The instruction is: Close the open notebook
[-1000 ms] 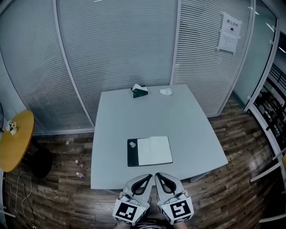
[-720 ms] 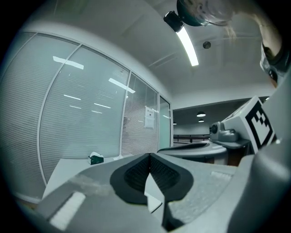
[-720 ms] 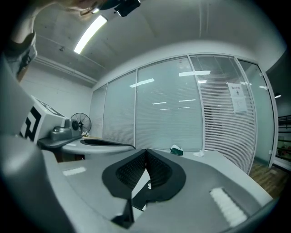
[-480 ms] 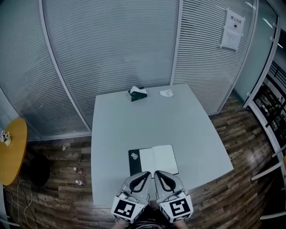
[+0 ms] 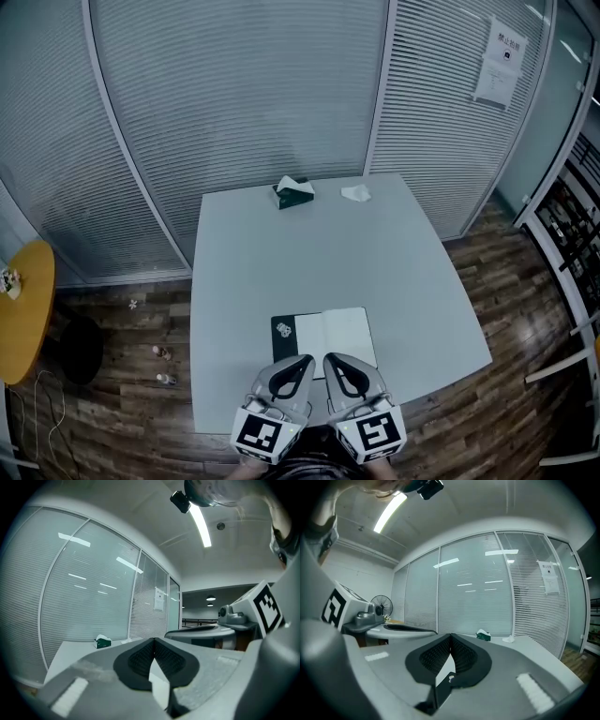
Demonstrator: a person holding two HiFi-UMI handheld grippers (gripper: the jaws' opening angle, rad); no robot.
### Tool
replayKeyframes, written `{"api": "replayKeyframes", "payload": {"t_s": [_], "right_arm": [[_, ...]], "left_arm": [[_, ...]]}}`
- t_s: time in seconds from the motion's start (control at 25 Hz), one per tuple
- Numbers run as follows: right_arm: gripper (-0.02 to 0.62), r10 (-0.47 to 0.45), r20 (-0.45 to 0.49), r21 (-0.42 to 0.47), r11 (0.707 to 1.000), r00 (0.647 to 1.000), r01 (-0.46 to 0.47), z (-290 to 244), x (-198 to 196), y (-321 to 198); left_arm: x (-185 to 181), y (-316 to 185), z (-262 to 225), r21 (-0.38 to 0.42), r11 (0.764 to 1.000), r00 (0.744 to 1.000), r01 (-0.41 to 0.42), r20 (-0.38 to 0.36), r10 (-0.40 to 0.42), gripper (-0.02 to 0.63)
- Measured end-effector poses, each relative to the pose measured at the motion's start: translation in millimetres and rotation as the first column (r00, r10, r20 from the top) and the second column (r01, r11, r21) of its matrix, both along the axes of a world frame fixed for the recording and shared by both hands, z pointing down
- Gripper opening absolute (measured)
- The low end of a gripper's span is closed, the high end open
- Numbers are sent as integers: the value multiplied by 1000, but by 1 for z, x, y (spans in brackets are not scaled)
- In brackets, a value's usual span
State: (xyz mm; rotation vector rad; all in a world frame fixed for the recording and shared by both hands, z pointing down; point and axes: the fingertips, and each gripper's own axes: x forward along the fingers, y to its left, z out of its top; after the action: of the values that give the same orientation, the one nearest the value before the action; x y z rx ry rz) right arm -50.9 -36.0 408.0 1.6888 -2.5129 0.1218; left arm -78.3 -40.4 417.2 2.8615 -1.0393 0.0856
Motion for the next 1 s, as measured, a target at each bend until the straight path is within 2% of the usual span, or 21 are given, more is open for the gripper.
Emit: {"api": "replayKeyframes", "payload": {"t_s": [0.24, 0.48, 1.0], "right_arm": [[0, -43, -7, -10, 999, 999, 43, 1, 7, -16], [1, -80, -6, -24, 997, 997, 80, 5, 11, -30], [0, -77, 3, -54, 996, 997, 77, 17, 13, -27]], "left_arm": [[11, -16, -1, -9, 999, 999, 34, -17, -34, 5], [14, -29, 2, -15, 998, 998, 65, -5, -65, 5], [5, -33, 35, -62, 993, 994, 98, 61, -94, 5]]}}
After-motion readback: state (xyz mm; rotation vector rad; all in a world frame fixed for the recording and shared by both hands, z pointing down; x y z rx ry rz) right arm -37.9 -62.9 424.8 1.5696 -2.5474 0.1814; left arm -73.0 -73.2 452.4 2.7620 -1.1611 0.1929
